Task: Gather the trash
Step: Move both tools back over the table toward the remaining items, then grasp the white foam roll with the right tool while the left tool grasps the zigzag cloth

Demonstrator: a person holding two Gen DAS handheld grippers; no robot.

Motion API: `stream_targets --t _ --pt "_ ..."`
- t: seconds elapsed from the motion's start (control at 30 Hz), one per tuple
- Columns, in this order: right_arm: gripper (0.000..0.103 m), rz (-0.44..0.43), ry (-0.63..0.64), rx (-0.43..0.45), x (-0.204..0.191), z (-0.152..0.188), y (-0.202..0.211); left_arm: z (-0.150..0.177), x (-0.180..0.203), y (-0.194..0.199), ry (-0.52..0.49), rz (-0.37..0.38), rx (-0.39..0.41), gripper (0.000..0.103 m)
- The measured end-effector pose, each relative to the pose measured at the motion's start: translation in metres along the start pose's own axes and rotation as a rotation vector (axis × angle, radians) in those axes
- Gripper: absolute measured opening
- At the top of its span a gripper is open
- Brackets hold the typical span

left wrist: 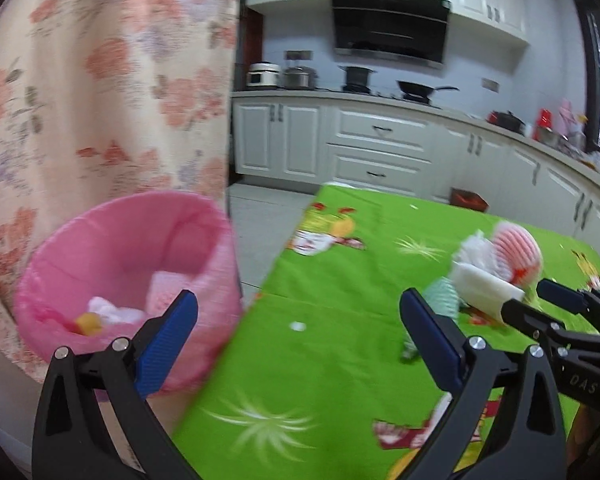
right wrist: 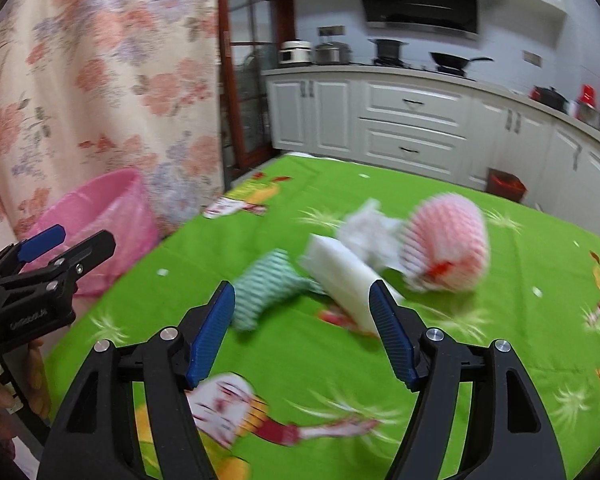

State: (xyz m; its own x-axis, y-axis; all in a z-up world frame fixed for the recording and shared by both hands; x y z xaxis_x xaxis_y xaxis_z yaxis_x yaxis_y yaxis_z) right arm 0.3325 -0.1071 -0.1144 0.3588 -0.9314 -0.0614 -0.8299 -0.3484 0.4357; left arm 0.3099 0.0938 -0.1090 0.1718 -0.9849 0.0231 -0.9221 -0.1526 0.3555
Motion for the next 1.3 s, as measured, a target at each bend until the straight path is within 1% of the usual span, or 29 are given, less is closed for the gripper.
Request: stream_targets --t 0.1,0.27,0.43,0.7,1.0,1.2,1.23,1.3 --pt "0.066 0.037 -0.025 -0.004 0.02 0.005 0.002 0.008 0.021 -0.004 -0.027 0.029 -0.019 0.098" --pt "0.066 0.082 -0.058 -0.008 0.046 0.008 0.001 0.016 0.041 -0.011 -0.049 0.053 -0.044 0.098" --pt "0.066 0.094 -0.081 -0.016 0.061 0.012 -0.001 0.023 0.055 -0.018 -0.081 0.07 -0.062 0.098" --pt "0.066 0.07 -0.036 -0.085 0.057 0.014 -0.029 0.028 0.064 -0.028 -0.11 0.071 -0.082 0.098" --pt "0.066 0.027 0.012 -0.123 0.043 0.006 -0.06 0.03 0.048 -0.032 -0.102 0.029 -0.097 0.098" --pt "0.066 0.006 0.006 -0.148 0.039 0.006 -0.073 0.031 0.043 -0.036 -0.095 0.025 -0.103 0.098" --pt "0.065 0.005 0.008 -0.152 0.039 0.006 -0.073 0.03 0.044 -0.036 -0.097 0.027 -0.102 0.098" --pt "0.056 0.006 0.01 -0.148 0.039 0.006 -0.072 0.03 0.048 -0.037 -0.107 0.03 -0.099 0.098"
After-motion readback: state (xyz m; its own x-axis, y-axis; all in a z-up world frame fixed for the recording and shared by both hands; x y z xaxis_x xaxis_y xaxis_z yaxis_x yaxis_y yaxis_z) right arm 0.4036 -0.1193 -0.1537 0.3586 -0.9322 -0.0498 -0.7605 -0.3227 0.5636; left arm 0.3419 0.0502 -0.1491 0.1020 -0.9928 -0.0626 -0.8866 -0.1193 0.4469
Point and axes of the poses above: each gripper's, at about its wrist camera, not at the fingertips, and y roughly against the way its jaws point, x to its right, z to its underside, the point moved 4 cm from there along -y, roughly the way its jaws point, and after that the axes turned 10 degrees about x, right-handed, at the moved point
